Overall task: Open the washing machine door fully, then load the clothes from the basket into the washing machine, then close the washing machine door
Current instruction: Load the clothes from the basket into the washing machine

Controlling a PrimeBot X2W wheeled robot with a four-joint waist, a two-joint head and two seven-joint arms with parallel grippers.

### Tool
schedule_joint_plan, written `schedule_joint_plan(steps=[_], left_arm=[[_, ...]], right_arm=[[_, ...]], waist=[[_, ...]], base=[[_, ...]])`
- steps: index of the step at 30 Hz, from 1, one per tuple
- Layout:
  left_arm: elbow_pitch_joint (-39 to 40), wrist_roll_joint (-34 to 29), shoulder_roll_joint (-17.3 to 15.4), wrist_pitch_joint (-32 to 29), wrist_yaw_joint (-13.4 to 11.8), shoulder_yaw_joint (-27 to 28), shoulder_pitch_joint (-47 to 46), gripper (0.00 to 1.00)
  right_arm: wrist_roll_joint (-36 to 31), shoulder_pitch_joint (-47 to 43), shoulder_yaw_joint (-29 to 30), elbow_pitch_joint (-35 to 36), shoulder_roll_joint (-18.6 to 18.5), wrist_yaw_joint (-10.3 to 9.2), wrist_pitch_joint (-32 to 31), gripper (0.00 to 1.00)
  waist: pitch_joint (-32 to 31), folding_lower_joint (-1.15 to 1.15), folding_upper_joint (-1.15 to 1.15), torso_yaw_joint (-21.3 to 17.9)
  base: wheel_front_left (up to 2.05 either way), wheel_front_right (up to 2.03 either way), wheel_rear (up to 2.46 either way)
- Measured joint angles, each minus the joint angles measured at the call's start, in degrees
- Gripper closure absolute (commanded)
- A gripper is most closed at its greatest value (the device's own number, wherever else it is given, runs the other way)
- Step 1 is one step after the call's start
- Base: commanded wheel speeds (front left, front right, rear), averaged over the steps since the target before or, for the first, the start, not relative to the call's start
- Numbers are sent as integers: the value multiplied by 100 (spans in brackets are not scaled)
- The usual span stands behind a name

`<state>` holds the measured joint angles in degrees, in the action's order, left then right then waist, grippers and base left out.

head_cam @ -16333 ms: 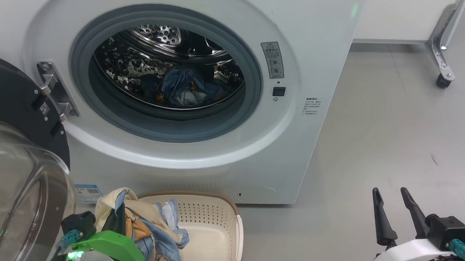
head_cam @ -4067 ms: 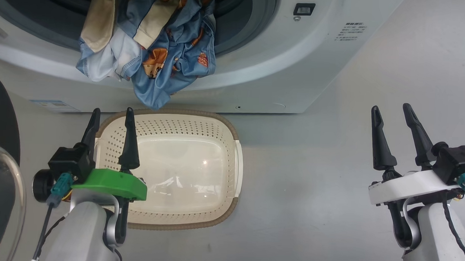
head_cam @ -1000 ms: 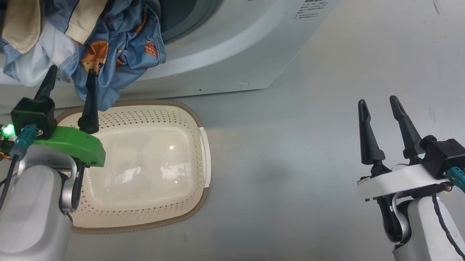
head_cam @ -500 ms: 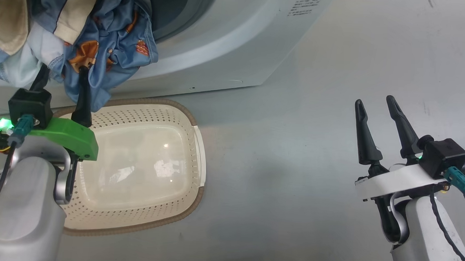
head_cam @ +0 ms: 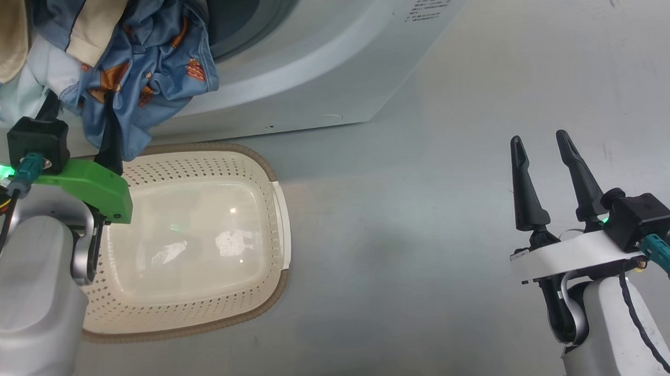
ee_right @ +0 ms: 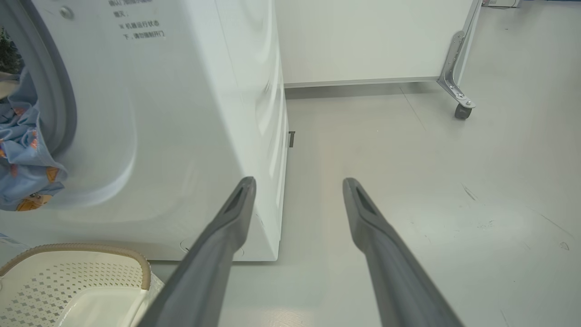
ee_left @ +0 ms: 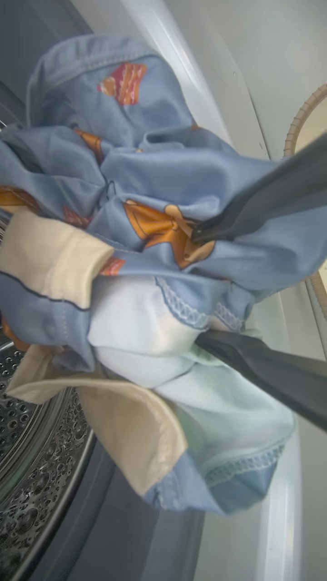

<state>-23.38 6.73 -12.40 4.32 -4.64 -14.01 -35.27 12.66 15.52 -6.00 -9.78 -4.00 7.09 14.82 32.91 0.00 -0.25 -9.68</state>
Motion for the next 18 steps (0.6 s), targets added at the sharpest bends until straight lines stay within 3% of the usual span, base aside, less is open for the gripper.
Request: schedule_joint_plan(steps=[6, 16, 17, 18], left_arm=[[-182, -23, 0, 51, 0, -5, -121, 0], [-456, -24, 65, 179, 0, -29, -319, 51], [-492, -24, 88, 185, 0, -29, -338, 53], [-512, -24, 101, 203, -1, -30, -344, 61]], right_arm=[[0, 0, 1, 0, 2, 0, 0, 0], [0, 0, 1, 0, 12, 0, 0, 0], [0, 0, 1, -1, 13, 0, 0, 0], [0, 0, 0, -1, 13, 0, 0, 0]], waist=[[3, 0, 0, -33], [-12, 0, 0, -48], [-19, 0, 0, -46], [-22, 0, 0, -45]], base=[[0, 0, 0], [0, 0, 0], [0, 0, 0], [0, 0, 0]])
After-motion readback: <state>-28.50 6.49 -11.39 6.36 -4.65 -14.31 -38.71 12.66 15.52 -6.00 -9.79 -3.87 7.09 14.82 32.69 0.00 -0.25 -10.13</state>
